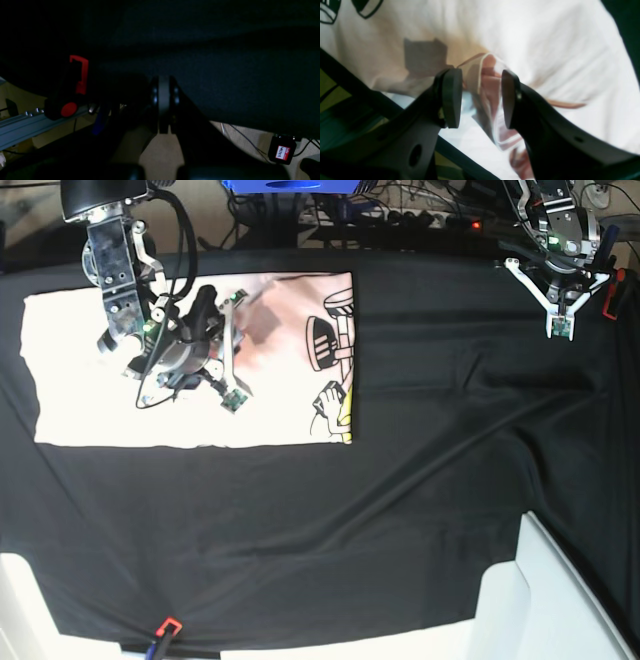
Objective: Fold the T-shirt properly
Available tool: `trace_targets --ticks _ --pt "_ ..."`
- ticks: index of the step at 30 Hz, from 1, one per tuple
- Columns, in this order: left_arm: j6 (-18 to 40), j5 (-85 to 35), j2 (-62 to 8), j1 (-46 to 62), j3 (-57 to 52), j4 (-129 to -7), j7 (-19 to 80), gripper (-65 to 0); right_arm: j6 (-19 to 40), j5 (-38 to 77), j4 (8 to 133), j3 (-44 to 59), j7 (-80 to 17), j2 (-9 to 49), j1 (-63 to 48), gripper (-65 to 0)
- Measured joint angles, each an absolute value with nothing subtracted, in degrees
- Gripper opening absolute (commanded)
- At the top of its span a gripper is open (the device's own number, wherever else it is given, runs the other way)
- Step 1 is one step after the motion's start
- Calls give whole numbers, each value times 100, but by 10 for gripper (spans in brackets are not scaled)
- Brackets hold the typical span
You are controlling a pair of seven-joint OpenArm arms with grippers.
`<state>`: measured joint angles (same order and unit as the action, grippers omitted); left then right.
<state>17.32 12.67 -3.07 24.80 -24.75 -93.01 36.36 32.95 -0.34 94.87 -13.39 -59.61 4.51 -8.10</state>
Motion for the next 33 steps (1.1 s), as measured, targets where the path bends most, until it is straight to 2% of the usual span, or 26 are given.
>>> trace_targets --ticks 4,5,10,11,22,27,33 --pt "1732 1264 -305 2480 -2477 -9299 3638 -640 3293 -36 9435 -1337 -5964 458 -775 -412" --pt "1734 1264 -307 2477 -2477 -9299 3638 -640 3293 -36 9435 -1337 -5964 456 -757 -431" --pt "1732 1264 -305 2480 -2477 -9299 3638 -640 3293 -34 9435 -1337 -5964 454 -733 -627" --pt "1732 1264 -305 2477 -2477 -9299 3638 -640 3293 -36 9435 -1334 -5970 456 -733 -650" --pt "1732 1262 -307 2477 -2477 -9297 3638 -640 3293 -38 9531 -1313 -5994 460 -856 -650" --pt "1732 1264 -305 2480 -2477 -9297 3638 -640 3293 -40 9963 -1308 -6036 489 -1125 -650" --pt "1732 1267 -307 2477 -2486 -9292 3638 -640 3293 -58 10370 -823 -6294 502 -1406 -650"
